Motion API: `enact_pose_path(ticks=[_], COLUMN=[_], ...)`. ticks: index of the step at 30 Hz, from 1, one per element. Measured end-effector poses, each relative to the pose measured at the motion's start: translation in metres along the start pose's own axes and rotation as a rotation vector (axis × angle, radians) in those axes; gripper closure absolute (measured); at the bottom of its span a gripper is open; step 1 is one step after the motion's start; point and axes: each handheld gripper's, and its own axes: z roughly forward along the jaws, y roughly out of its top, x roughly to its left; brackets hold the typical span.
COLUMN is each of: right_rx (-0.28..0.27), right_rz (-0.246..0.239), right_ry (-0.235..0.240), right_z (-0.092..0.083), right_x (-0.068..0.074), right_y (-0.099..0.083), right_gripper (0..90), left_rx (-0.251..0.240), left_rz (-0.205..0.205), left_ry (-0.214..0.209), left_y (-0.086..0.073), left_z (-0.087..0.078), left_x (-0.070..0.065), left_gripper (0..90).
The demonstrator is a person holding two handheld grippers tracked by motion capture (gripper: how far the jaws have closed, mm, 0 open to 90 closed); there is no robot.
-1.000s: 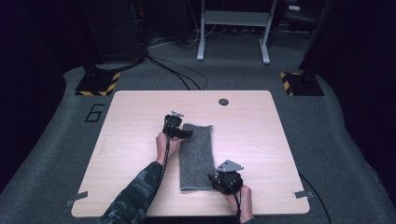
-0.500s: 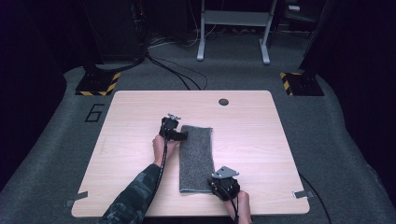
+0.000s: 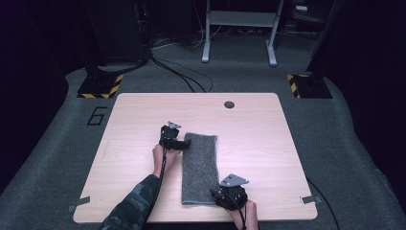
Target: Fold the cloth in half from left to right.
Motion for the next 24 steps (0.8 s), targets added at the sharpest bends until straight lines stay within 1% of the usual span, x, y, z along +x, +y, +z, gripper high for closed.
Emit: enact_pose_path(ticks=[1,2,4,5,6,7,8,9,10,11,12,13,14,16,17,18,19,20,21,22,24], right_rx=[-0.005,-0.014,-0.023,-0.024,-0.024,-0.025,-0.025,-0.022,-0.027,-0.024,-0.024,-0.028,-0.019,-0.013,-0.005,-0.001,0.005,0.005,0.015,0.010,0.008], right_rz=[0.024,0.029,0.041,0.047,0.047,0.046,0.052,0.049,0.045,0.051,0.051,0.050,0.061,0.048,0.050,0.058,0.056,0.066,0.070,0.076,0.081], right_ry=[-0.001,-0.001,-0.006,-0.009,-0.009,-0.010,-0.017,-0.028,-0.041,-0.049,-0.049,-0.058,-0.058,-0.070,-0.081,-0.092,-0.096,-0.100,-0.104,-0.105,-0.125], right_z=[0.000,0.001,0.004,0.005,0.005,0.007,0.010,0.016,0.019,0.022,0.022,0.026,0.030,0.039,0.043,0.051,0.054,0.060,0.063,0.067,0.077], right_x=[-0.009,-0.014,-0.024,-0.029,-0.029,-0.034,-0.038,-0.047,-0.052,-0.055,-0.055,-0.060,-0.063,-0.070,-0.073,-0.078,-0.081,-0.085,-0.088,-0.090,-0.097], right_y=[0.007,0.011,0.020,0.024,0.024,0.029,0.035,0.047,0.052,0.058,0.058,0.064,0.069,0.079,0.084,0.091,0.094,0.099,0.101,0.104,0.110], right_gripper=[49.5,47.8,41.7,40.2,40.2,38.9,37.8,37.2,37.5,37.7,37.7,38.3,38.8,40.3,40.8,41.7,41.7,42.1,42.2,42.7,43.5], left_rx=[-0.012,-0.017,-0.019,-0.021,-0.021,-0.021,-0.031,-0.026,-0.034,-0.034,-0.034,-0.030,-0.027,-0.030,-0.032,-0.032,-0.028,-0.038,-0.032,-0.029,-0.027], left_rz=[-0.012,-0.018,-0.022,-0.018,-0.018,-0.020,-0.026,-0.025,-0.031,-0.031,-0.031,-0.030,-0.027,-0.023,-0.029,-0.027,-0.027,-0.029,-0.030,-0.029,-0.036], left_ry=[0.001,-0.003,-0.007,-0.003,-0.003,0.000,-0.004,-0.004,-0.005,-0.005,-0.003,-0.001,-0.003,-0.007,-0.007,-0.008,-0.010,-0.009,-0.011,-0.012,-0.007], left_y=[0.001,0.002,0.003,0.004,0.004,0.005,0.006,0.006,0.007,0.007,0.007,0.007,0.008,0.008,0.010,0.011,0.012,0.012,0.013,0.013,0.015], left_z=[-0.001,-0.004,-0.007,-0.008,-0.008,-0.010,-0.010,-0.012,-0.011,-0.011,-0.011,-0.011,-0.011,-0.010,-0.009,-0.008,-0.007,-0.006,-0.005,-0.004,-0.001], left_x=[0.000,0.000,0.001,0.001,0.001,0.001,0.002,0.003,0.003,0.003,0.003,0.003,0.004,0.005,0.005,0.005,0.005,0.004,0.004,0.004,0.002], left_gripper=[22.6,21.8,21.1,20.7,20.5,20.5,20.0,19.2,19.0,19.0,19.0,19.0,19.2,19.6,19.8,19.9,20.0,20.1,20.3,20.4,20.5])
